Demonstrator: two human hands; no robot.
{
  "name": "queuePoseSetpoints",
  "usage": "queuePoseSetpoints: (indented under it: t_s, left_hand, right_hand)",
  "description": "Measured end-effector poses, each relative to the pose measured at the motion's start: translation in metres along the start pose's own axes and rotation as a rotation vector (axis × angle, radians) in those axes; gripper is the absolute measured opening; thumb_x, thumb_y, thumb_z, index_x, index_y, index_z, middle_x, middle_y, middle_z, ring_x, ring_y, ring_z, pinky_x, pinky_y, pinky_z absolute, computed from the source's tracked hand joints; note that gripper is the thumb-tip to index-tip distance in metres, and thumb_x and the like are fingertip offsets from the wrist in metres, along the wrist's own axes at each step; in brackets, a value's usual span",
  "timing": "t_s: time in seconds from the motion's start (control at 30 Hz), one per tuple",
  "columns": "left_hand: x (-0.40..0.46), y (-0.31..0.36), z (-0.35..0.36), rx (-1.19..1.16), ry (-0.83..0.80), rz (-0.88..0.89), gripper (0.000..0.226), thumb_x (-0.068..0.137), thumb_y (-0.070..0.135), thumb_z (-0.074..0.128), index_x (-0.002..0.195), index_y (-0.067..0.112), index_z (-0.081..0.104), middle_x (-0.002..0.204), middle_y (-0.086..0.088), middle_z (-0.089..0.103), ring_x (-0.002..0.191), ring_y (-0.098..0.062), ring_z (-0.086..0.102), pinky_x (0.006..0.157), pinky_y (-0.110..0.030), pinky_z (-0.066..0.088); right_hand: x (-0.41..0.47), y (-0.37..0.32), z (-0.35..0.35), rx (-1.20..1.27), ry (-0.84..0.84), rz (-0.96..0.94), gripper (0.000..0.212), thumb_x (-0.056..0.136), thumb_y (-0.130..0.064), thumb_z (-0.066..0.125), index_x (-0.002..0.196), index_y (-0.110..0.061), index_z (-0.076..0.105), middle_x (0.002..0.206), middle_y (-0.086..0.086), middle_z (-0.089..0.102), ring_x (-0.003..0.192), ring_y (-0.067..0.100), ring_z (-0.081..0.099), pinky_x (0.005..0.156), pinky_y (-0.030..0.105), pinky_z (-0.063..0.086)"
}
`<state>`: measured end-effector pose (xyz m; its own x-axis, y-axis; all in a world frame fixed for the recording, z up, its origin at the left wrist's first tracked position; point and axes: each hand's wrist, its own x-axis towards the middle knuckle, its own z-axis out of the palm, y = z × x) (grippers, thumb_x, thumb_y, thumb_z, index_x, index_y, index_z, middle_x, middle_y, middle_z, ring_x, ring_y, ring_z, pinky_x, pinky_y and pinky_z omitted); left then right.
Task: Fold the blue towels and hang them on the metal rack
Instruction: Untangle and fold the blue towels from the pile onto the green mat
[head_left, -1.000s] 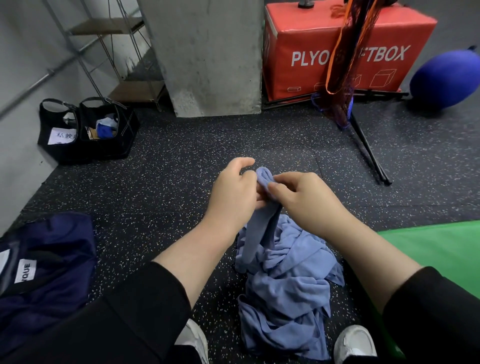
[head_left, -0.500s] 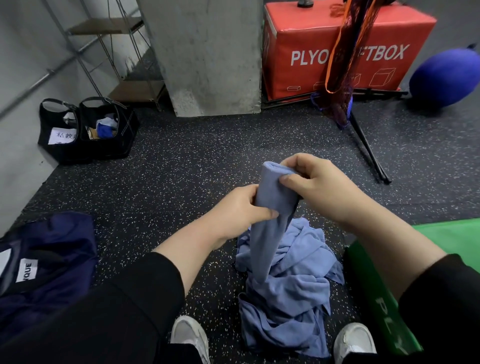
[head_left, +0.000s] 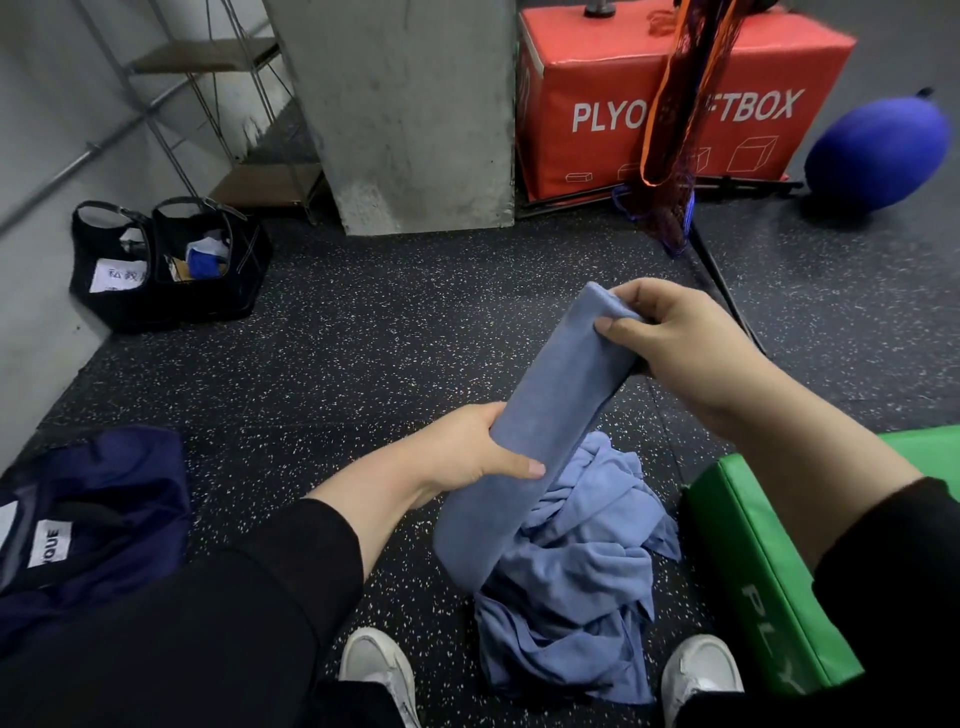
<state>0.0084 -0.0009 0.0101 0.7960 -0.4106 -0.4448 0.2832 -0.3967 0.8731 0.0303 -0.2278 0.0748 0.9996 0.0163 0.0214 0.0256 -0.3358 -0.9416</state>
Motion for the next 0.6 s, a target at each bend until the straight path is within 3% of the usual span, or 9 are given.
queuePoseSetpoints:
  t_s: [0.1, 0.23, 0.47, 0.6]
  left_hand:
    - [-0.003, -0.005, -0.006, 0.044, -0.009, -0.049, 0.047, 0.078, 0.013, 0.087, 0.121, 0.018, 0.069, 0.113, 0.003, 0.077, 0.106, -0.017, 0.073, 0.102, -0.045, 0.054]
    - [-0.010, -0.012, -0.016, 0.128, -0.016, -0.118, 0.045, 0.073, 0.021, 0.090, 0.115, 0.020, 0.073, 0.109, 0.003, 0.078, 0.102, -0.020, 0.074, 0.100, -0.047, 0.056]
    - [-0.027, -0.032, -0.029, 0.259, -0.015, -0.195, 0.041, 0.076, 0.015, 0.088, 0.113, 0.020, 0.072, 0.106, 0.006, 0.078, 0.104, -0.019, 0.073, 0.101, -0.042, 0.054]
    - [-0.032, -0.036, -0.034, 0.283, 0.037, -0.188, 0.033, 0.075, 0.027, 0.090, 0.104, 0.022, 0.075, 0.099, 0.006, 0.079, 0.100, -0.019, 0.073, 0.095, -0.036, 0.055]
  right_hand:
    - [0.002, 0.008, -0.009, 0.065, 0.022, 0.048, 0.003, 0.086, -0.022, 0.071, 0.089, -0.023, 0.072, 0.083, 0.005, 0.068, 0.077, 0.021, 0.057, 0.075, 0.051, 0.052]
    - [0.004, 0.015, -0.018, 0.096, 0.061, 0.115, 0.012, 0.096, -0.008, 0.063, 0.093, -0.018, 0.068, 0.090, 0.008, 0.068, 0.075, 0.016, 0.061, 0.071, 0.033, 0.055]
    - [0.006, 0.043, -0.040, 0.025, 0.133, 0.248, 0.009, 0.098, -0.010, 0.060, 0.106, -0.009, 0.065, 0.099, 0.016, 0.065, 0.087, 0.026, 0.060, 0.088, 0.051, 0.056]
    - [0.000, 0.058, -0.052, 0.034, 0.173, 0.324, 0.006, 0.100, -0.009, 0.058, 0.103, -0.011, 0.063, 0.099, 0.014, 0.060, 0.089, 0.024, 0.057, 0.078, 0.040, 0.055]
